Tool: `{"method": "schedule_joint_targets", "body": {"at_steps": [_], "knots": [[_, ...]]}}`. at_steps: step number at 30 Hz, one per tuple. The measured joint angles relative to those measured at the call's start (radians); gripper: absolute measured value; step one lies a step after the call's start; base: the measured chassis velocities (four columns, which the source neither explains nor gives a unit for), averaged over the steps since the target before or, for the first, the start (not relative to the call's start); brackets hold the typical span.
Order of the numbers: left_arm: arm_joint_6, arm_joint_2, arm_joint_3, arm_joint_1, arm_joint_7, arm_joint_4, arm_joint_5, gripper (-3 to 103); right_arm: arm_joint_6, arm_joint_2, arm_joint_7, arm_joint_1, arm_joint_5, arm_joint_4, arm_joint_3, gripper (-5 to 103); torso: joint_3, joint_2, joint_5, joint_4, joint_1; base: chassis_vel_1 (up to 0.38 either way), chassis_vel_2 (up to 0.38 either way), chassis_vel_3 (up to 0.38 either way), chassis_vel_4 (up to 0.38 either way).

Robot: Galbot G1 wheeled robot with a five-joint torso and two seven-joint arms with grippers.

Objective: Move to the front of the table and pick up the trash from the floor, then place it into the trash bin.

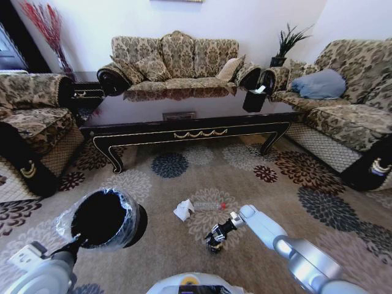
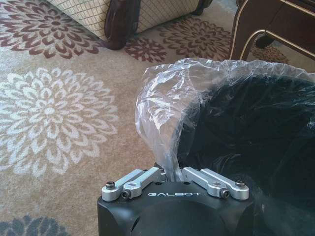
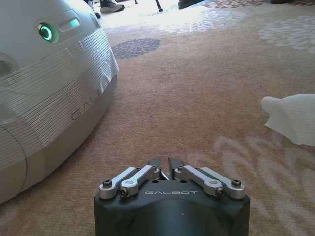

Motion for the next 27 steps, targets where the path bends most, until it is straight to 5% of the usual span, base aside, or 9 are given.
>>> {"method": "schedule_joint_targets", "body": {"at_steps": [6, 13, 15, 21, 25, 27], "knots": [[0.000, -0.001, 0.003, -0.001, 0.000, 0.000, 0.000, 2, 0.011, -0.014, 0.003, -0.002, 0.004, 0.008, 0.010, 16, 0.000, 0.000, 0.0000, 0.0000, 0.000, 0.000, 0.000, 0.000, 0.000], [0.000, -0.004, 0.004, 0.000, 0.000, 0.000, 0.000, 2, 0.019, -0.027, 0.000, -0.005, -0.009, 0.008, 0.022, 50, 0.000, 0.000, 0.0000, -0.0001, 0.000, 0.000, 0.000, 0.000, 0.000], [0.000, -0.005, 0.004, 0.001, 0.000, 0.000, 0.000, 2, 0.020, -0.026, -0.002, -0.005, -0.017, 0.008, 0.026, 50, 0.000, 0.000, 0.0000, 0.0000, 0.000, 0.000, 0.000, 0.000, 0.000], [0.000, -0.006, 0.003, 0.009, 0.001, 0.000, 0.001, 2, 0.020, -0.024, -0.005, -0.009, -0.045, 0.006, 0.038, 74, 0.000, 0.000, 0.0000, 0.0000, 0.000, 0.000, 0.000, 0.000, 0.000], [0.000, -0.007, 0.001, 0.014, 0.001, 0.000, 0.002, 2, 0.020, -0.027, -0.005, -0.013, -0.055, 0.006, 0.044, 57, 0.000, 0.000, 0.0000, 0.0000, 0.000, 0.000, 0.000, 0.000, 0.000], [0.000, -0.007, 0.001, 0.016, 0.001, 0.000, 0.002, 2, 0.021, -0.028, -0.005, -0.013, -0.060, 0.006, 0.046, 57, 0.000, 0.000, 0.0000, 0.0000, 0.000, 0.000, 0.000, 0.000, 0.000]]}}
